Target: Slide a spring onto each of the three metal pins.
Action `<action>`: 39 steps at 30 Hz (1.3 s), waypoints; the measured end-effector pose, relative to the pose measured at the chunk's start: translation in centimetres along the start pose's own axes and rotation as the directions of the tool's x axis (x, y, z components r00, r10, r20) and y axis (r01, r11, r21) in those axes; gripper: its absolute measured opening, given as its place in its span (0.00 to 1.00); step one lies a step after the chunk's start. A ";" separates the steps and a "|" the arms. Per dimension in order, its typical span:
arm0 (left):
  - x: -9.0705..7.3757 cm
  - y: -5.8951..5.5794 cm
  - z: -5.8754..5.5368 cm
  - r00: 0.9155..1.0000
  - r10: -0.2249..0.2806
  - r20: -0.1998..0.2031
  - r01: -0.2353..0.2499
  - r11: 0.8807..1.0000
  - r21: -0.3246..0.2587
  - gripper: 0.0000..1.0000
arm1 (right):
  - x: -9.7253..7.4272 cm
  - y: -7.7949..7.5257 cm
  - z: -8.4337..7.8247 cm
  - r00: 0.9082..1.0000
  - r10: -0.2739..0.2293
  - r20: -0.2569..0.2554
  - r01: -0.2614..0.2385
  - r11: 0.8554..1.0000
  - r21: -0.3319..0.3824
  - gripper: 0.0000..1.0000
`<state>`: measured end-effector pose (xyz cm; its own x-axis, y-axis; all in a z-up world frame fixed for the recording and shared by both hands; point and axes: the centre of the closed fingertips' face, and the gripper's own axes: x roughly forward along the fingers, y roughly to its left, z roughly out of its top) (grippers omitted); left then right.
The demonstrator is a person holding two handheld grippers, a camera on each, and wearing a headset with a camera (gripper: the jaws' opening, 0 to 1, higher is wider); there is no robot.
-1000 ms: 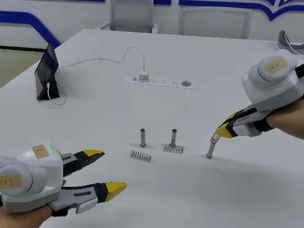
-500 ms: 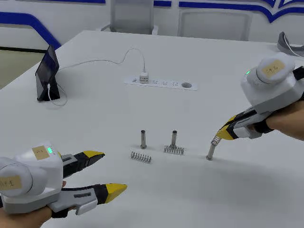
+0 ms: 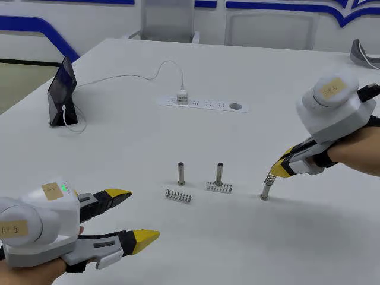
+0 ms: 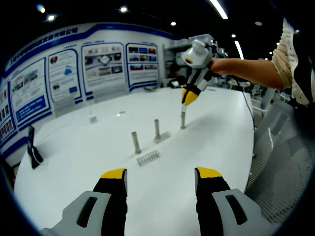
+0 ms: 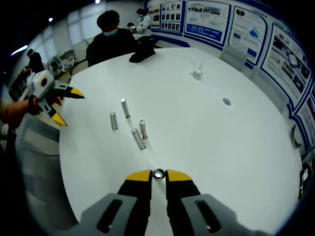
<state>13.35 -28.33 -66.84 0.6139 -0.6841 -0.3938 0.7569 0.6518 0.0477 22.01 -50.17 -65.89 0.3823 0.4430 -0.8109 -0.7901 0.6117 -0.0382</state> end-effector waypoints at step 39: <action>0.1 -0.2 -0.3 1.000 0.006 -0.006 -0.006 1.000 -0.010 0.56 | 3.2 0.5 -2.1 0.998 0.039 -0.047 -0.037 0.998 0.043 0.12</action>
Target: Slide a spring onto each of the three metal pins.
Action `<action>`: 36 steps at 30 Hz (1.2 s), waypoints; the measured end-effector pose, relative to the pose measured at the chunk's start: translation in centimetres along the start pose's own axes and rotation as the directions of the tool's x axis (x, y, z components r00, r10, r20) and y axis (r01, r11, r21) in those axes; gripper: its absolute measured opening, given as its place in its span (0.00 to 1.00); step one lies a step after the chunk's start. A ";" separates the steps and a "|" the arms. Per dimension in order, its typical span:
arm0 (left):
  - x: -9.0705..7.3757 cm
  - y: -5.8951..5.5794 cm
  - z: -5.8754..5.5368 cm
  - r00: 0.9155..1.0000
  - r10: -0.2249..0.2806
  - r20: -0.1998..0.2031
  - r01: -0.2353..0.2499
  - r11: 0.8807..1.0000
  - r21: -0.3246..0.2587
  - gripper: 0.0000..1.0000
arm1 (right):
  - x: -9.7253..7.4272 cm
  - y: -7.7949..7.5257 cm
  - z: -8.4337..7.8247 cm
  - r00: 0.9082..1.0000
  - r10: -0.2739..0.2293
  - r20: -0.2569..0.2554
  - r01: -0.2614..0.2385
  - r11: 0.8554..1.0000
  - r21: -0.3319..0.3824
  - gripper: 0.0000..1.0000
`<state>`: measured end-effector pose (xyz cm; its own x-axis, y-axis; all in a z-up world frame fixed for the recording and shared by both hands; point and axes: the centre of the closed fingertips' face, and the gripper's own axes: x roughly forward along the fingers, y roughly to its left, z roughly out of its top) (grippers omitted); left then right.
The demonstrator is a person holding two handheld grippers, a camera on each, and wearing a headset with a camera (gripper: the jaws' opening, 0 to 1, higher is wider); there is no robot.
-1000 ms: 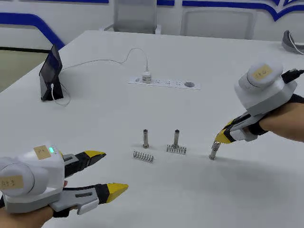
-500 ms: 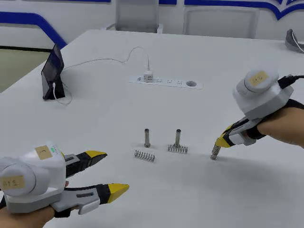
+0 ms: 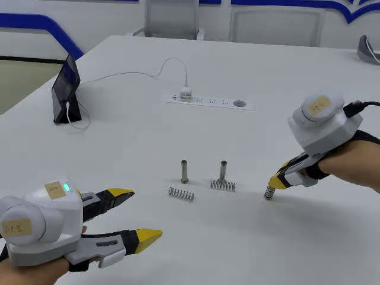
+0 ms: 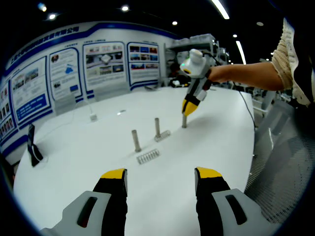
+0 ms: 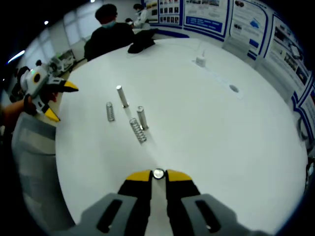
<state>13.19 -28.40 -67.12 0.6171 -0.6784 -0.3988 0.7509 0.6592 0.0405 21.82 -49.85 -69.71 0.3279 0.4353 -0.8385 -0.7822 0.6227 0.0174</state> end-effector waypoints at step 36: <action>0.1 -0.2 0.1 1.000 -0.008 0.002 0.008 1.000 0.004 0.56 | -0.6 0.7 1.4 0.999 -0.017 0.048 0.022 0.995 -0.098 0.20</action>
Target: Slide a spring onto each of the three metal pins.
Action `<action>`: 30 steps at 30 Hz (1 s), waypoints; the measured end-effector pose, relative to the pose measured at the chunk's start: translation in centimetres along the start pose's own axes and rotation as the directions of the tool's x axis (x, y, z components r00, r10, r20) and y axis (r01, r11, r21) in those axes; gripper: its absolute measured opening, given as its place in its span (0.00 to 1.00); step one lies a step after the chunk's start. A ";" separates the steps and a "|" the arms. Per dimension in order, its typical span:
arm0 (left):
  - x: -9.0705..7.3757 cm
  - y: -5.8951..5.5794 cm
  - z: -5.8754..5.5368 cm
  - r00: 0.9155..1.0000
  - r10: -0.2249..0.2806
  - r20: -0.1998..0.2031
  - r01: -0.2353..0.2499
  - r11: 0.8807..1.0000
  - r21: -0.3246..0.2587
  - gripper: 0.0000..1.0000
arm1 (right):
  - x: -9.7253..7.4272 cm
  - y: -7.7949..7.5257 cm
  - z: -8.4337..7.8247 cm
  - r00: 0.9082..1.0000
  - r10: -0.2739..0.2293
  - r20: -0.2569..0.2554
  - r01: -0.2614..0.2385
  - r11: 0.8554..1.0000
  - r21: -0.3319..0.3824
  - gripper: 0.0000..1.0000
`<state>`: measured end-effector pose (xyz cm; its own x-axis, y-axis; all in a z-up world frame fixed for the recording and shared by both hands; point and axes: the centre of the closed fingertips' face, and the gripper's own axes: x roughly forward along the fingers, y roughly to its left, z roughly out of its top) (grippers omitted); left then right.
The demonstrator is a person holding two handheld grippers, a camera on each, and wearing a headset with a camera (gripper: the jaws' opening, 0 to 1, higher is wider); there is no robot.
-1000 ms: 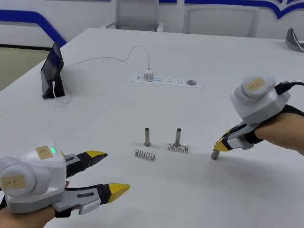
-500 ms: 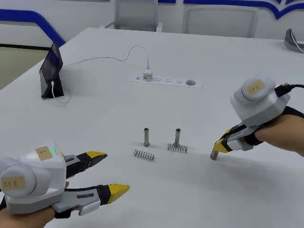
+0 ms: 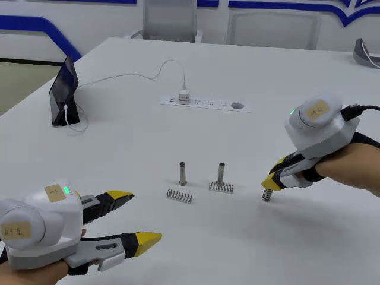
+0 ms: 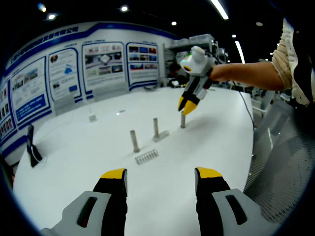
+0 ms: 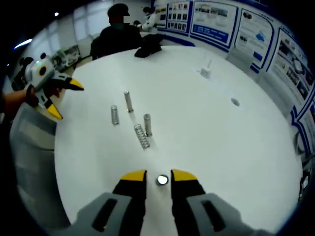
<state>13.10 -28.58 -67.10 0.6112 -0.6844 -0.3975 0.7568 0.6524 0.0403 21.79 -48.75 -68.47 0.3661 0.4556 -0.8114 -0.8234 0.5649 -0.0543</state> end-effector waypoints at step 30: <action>0.0 -0.1 0.0 1.000 0.006 -0.004 -0.006 1.000 0.000 0.56 | 3.8 2.5 2.5 0.995 0.095 -0.001 -0.094 0.986 -0.141 0.20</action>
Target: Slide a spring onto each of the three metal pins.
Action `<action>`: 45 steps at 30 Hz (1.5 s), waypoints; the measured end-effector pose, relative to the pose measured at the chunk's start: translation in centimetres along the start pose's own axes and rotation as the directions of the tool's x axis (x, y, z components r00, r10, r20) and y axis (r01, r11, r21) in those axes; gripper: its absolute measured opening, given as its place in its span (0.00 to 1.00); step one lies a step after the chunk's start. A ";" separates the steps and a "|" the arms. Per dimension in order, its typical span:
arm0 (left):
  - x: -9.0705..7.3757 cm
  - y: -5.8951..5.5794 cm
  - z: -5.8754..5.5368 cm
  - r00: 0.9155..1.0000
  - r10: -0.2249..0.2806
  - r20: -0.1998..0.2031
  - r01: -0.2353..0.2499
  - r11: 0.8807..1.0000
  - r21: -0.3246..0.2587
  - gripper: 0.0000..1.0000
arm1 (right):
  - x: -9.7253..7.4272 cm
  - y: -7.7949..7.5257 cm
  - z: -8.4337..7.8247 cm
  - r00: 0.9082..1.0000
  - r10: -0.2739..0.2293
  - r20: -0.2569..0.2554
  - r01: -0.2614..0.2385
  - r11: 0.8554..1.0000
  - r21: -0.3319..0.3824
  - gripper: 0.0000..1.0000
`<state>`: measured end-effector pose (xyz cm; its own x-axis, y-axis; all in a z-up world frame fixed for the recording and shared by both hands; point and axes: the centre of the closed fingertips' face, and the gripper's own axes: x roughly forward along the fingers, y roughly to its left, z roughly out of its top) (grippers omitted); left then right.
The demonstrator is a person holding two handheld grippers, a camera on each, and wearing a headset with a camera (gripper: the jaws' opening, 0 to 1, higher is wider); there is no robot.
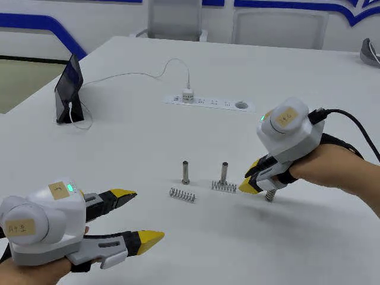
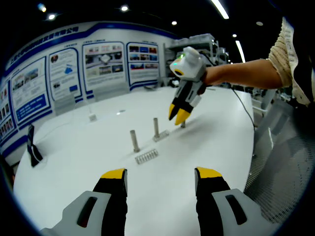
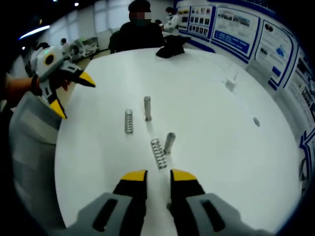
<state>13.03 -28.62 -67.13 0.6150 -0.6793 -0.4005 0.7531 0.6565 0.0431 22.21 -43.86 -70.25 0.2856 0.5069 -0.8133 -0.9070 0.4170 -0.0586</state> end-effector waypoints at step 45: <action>-0.3 0.6 -1.1 1.000 0.014 -0.009 -0.014 0.999 -0.038 0.55 | 4.2 -0.3 -0.8 0.992 0.066 -0.110 -0.075 0.994 -0.078 0.14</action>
<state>13.00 -27.65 -68.00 0.6231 -0.6674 -0.4078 0.7350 0.6779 0.0136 23.47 -42.47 -74.12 0.1896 0.4471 -0.8742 -0.9472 0.3177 -0.0429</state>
